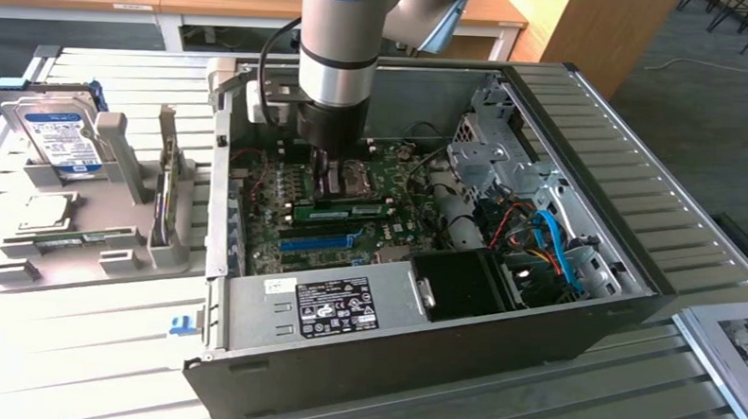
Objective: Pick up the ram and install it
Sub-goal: 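Press down the ram until it locks into place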
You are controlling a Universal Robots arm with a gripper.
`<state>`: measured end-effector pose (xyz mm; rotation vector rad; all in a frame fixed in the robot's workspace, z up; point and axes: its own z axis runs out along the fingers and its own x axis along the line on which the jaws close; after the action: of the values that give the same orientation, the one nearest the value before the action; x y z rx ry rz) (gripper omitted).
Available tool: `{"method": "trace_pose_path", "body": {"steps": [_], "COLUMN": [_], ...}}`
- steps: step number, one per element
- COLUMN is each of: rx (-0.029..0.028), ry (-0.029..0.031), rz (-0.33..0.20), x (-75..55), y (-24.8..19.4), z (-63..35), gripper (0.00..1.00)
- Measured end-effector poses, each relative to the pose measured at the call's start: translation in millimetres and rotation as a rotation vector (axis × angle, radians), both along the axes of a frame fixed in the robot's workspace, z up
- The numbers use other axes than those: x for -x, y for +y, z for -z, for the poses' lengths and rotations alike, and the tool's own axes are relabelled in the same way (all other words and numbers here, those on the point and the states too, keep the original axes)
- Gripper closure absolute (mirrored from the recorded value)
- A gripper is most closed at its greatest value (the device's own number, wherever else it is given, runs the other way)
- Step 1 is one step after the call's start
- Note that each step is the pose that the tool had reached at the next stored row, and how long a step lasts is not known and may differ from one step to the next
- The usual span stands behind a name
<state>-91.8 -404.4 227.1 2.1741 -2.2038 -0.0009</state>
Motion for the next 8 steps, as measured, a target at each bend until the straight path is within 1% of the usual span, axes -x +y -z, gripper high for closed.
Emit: {"method": "trace_pose_path", "body": {"steps": [8], "rx": [-0.0001], "ry": [-0.0009], "rz": [0.0], "x": [0.0], "y": [0.0], "z": [1.2], "gripper": [0.9]}}
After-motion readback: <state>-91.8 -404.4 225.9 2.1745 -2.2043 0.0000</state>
